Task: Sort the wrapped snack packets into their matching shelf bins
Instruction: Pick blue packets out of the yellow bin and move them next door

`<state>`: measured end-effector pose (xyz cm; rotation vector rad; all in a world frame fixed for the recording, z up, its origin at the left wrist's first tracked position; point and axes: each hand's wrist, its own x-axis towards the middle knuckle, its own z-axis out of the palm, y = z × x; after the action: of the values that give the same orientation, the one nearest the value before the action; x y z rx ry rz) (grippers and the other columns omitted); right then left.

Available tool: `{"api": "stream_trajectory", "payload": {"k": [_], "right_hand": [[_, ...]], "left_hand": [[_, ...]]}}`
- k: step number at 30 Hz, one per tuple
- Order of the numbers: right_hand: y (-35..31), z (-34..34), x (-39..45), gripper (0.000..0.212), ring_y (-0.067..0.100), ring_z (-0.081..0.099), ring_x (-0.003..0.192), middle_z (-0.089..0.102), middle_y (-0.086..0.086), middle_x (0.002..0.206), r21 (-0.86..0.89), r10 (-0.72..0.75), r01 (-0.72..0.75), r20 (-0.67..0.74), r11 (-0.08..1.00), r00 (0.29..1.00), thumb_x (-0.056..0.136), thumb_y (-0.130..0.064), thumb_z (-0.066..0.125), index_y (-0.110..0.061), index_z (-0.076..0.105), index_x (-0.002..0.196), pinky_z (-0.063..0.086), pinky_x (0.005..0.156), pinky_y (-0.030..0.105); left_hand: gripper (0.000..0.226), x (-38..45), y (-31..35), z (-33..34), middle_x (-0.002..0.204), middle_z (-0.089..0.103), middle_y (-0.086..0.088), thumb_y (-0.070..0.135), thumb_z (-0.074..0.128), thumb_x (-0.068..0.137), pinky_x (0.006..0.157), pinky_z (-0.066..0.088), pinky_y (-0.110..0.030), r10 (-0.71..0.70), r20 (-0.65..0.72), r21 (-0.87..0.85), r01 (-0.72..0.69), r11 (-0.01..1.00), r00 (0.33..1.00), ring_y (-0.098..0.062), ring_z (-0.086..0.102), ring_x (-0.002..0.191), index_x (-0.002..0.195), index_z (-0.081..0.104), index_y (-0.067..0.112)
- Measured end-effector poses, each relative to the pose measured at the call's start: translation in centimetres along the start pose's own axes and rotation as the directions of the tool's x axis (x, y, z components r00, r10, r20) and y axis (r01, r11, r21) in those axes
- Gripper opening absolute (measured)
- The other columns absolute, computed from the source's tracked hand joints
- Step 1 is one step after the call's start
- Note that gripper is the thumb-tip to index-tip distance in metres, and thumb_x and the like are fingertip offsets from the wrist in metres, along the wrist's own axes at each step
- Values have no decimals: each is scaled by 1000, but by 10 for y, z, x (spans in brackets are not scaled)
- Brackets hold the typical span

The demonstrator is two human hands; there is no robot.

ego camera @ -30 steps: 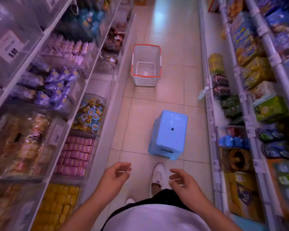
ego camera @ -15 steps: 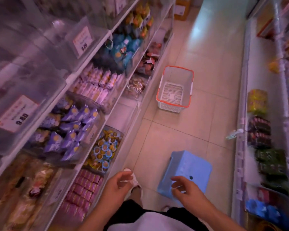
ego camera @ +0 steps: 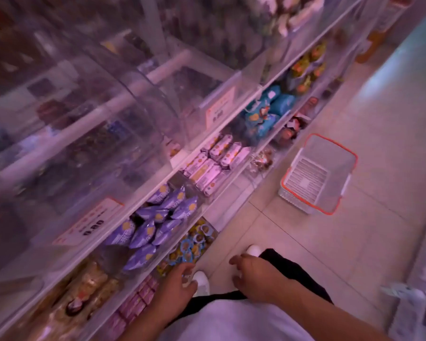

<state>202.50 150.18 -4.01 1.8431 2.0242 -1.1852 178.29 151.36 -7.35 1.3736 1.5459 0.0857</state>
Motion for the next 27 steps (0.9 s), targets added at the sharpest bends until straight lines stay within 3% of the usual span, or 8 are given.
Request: {"api": "stream_trajectory", "payload": {"k": [2,6,10,12,14,19,23,27], "right_hand": [[13,-17,27,49,31,59,111,56,11,125,-214,-96,110,74,971,993,93,-34,47,-17,45,139,49,90,38],[36,-31,86,46,32,57,109,55,11,123,-492,-307,377,221,784,926,91,-33,47,-17,48,134,46,91,39],[57,-30,153,49,26,66,87,70,8,104,-669,-642,606,245,430,726,67,-35,69,-19,69,114,56,78,34],[62,-15,176,53,32,63,101,64,14,120,-634,-656,694,368,341,659,78,-31,60,-13,61,128,50,93,40],[66,4,198,48,35,58,110,59,17,129,-636,-724,702,313,321,615,83,-26,53,-15,58,129,45,101,44],[81,62,261,44,36,58,99,60,11,103,-682,-919,702,112,206,379,77,-24,58,-17,62,121,45,103,52],[101,92,295,37,34,60,110,65,10,102,-779,-972,600,-55,184,227,82,-25,49,-16,67,112,38,107,59],[109,98,301,41,27,55,123,68,6,109,-814,-972,539,-128,217,199,78,-25,46,-18,70,110,10,114,58]], "left_hand": [[36,10,-3,2,114,64,11,19,69,84,78,38,-3,-19,-51,45,21,999,999,-3,61,97,118,60,27],[38,28,-14,20,120,62,8,24,66,85,93,47,-25,-132,-128,34,138,990,983,-9,60,104,123,59,24],[44,58,-24,55,129,62,-1,27,65,88,95,47,-26,-263,-338,-26,270,963,904,-17,62,113,131,56,25],[51,76,-27,69,136,58,-2,34,61,90,97,45,-28,-272,-389,91,331,939,880,-22,59,119,139,49,28],[54,95,-33,75,143,51,1,40,57,90,100,45,-32,-220,-452,179,329,927,865,-23,57,123,142,45,34],[55,145,-72,94,146,41,6,50,47,88,93,48,-39,39,-577,475,297,828,816,-27,55,118,142,41,38],[47,157,-101,119,123,59,-1,55,41,87,70,54,-39,272,-701,560,273,782,660,-29,59,83,123,61,32],[41,164,-124,138,120,59,-4,48,55,90,79,52,-40,369,-776,542,242,804,512,-32,58,88,124,64,26]]}}
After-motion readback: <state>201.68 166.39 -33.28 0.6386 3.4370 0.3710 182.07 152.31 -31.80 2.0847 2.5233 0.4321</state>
